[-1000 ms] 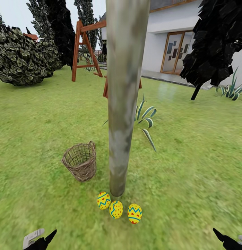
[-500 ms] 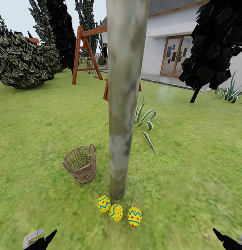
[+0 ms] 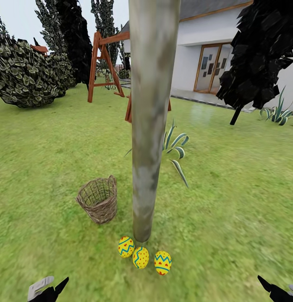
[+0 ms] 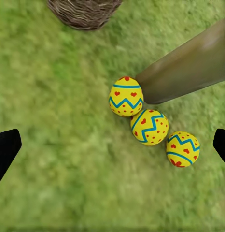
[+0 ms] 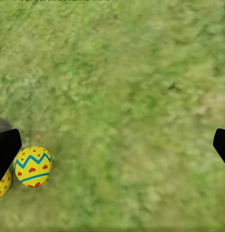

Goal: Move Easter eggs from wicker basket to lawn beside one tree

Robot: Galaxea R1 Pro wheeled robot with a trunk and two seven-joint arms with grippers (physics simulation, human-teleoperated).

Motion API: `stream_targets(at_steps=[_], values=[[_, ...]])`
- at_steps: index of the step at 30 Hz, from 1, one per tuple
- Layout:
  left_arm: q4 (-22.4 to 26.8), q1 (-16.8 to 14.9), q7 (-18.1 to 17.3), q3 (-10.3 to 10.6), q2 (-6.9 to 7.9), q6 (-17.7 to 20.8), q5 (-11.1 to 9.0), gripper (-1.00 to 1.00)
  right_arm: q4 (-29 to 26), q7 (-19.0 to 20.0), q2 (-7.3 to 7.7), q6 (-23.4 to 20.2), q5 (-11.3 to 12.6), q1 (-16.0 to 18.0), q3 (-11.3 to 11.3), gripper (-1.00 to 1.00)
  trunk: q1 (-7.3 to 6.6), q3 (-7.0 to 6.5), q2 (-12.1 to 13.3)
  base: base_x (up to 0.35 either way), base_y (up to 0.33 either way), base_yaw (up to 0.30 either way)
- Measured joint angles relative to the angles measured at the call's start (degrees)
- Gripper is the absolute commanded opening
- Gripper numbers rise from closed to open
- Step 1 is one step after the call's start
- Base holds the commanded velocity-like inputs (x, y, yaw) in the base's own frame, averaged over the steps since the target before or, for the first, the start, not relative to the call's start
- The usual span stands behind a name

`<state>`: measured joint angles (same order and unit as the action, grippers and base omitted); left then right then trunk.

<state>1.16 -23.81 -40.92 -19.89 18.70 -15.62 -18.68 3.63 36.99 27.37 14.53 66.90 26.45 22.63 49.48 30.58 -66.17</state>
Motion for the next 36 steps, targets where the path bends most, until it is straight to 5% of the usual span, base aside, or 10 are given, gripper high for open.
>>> stream_targets(at_steps=[16,36], values=[[0.0,0.0,0.0,0.0,0.0,0.0,0.0,1.0,0.0,0.0,0.01,0.0,0.0,0.0,0.0,1.0,-3.52,-2.96,6.4,0.0,0.0,0.0],[0.0,0.0,-0.1,0.0,0.0,0.0,0.0,1.0,0.0,0.0,-0.01,0.0,0.0,0.0,0.0,1.0,-7.91,-8.3,14.5,0.0,0.0,0.0]])
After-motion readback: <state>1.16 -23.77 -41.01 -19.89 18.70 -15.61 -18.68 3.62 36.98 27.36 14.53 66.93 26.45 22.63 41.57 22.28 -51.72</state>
